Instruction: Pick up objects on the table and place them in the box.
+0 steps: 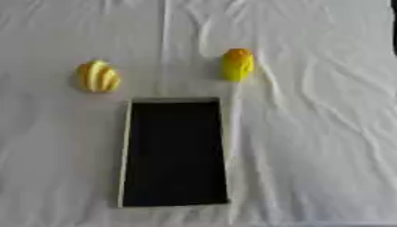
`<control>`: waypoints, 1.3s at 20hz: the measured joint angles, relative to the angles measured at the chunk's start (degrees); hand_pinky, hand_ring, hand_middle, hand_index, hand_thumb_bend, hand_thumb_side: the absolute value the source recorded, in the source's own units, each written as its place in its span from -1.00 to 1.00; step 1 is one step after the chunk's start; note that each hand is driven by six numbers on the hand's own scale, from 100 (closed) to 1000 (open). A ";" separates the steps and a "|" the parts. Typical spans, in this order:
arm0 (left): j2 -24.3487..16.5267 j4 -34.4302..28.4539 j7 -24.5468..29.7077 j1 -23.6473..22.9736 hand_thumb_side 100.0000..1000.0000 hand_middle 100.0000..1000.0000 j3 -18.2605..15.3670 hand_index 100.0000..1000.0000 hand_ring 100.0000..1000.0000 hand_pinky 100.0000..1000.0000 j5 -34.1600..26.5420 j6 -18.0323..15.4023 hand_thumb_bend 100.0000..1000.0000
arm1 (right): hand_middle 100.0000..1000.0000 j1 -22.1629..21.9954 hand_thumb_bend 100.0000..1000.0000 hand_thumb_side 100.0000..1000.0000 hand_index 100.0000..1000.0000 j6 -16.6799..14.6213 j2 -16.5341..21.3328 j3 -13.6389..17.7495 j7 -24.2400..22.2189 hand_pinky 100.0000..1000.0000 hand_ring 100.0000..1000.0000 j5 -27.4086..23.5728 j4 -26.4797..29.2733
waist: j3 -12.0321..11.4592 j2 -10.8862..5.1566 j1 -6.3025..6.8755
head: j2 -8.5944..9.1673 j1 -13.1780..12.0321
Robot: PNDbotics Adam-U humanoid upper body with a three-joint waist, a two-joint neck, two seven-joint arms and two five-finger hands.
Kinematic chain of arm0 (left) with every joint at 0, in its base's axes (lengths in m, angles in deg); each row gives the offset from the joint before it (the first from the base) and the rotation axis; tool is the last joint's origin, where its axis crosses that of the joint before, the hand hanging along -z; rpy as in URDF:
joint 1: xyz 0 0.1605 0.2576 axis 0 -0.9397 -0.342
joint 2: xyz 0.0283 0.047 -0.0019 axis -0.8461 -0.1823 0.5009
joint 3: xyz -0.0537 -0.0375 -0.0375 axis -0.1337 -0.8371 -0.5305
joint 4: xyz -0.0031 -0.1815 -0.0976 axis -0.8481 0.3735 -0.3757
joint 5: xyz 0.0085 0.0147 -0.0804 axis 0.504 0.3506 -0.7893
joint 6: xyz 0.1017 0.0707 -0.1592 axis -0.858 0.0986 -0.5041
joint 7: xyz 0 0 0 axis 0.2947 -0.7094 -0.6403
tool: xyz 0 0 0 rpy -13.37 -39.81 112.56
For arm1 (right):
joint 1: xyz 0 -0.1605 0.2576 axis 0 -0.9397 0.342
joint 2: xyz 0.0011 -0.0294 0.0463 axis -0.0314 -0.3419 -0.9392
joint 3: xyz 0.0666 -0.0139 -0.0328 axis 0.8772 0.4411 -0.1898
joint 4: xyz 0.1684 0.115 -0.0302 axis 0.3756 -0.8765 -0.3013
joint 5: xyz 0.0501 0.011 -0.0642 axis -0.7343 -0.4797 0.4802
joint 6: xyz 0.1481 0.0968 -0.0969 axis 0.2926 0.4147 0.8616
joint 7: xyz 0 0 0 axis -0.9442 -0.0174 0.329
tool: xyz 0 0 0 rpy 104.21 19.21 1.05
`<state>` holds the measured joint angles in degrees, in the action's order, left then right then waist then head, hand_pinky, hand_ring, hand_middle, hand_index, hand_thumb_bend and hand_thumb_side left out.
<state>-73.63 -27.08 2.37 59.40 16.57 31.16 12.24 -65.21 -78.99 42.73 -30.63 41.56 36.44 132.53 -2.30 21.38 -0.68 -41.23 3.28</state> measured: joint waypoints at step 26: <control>-0.49 0.00 1.54 0.00 -0.51 0.51 1.13 0.69 0.56 0.50 -0.39 -0.07 -1.00 | 0.76 4.20 -1.00 -0.71 0.86 4.30 32.35 -14.16 -15.50 0.88 0.91 40.56 -2.14 | -1.40 -0.12 -1.95 | 0.42 1.70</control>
<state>-74.13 -27.08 3.91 59.39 17.69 30.77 12.18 -61.01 -74.69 75.08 -44.79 26.05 77.00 130.39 -3.71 21.26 -2.63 -40.81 4.98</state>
